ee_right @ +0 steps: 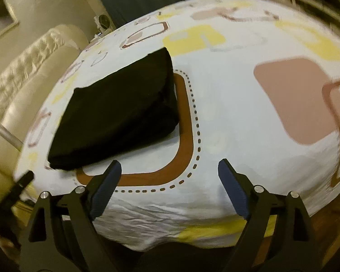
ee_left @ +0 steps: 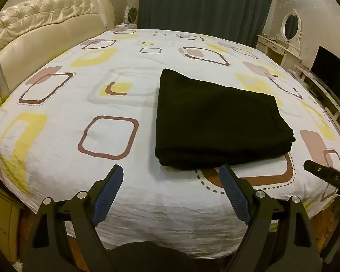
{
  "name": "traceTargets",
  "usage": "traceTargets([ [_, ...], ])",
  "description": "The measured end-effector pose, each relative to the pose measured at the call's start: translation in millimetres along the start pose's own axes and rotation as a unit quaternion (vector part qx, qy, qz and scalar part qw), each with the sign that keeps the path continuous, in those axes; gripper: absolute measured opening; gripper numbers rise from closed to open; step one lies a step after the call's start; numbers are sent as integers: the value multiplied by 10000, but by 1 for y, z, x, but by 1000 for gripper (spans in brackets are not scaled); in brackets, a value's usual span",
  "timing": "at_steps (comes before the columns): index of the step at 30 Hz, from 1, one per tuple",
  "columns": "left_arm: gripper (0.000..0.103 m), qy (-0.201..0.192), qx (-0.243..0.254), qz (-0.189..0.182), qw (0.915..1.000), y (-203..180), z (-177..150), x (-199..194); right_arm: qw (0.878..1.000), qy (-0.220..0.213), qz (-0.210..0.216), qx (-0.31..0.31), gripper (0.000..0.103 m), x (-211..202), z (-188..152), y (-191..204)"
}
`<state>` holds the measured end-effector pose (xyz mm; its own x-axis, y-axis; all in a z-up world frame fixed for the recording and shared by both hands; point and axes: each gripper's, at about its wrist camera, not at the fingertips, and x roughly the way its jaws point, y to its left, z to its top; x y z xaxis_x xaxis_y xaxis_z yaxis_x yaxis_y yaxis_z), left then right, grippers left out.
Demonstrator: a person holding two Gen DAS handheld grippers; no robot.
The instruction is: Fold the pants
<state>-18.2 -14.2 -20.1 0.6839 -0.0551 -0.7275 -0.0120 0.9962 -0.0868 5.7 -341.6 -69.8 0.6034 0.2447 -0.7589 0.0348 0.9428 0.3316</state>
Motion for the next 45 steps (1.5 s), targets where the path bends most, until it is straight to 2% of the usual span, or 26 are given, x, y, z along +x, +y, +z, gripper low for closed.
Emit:
traceTargets([
  [7, 86, 80, 83, -40, 9999, -8, -3, 4, 9959, -204, -409, -784, 92, 3, -8, 25],
  [11, 86, 56, 169, -33, 9998, -12, -3, 5, 9938, -194, -488, -979, 92, 5, -9, 31],
  [21, 86, -35, 241, -11, 9997, -16, 0, 5, 9951, -142, -409, -893, 92, 8, -12, 28],
  [28, 86, 241, 222, 123, 9994, -14, 2, 15, 9951, -60, -400, -898, 92, 13, -13, 28],
  [45, 86, 131, 309, 157, 9993, -18, 1, 12, 9956, 15, -378, -856, 92, 16, -17, 26],
])
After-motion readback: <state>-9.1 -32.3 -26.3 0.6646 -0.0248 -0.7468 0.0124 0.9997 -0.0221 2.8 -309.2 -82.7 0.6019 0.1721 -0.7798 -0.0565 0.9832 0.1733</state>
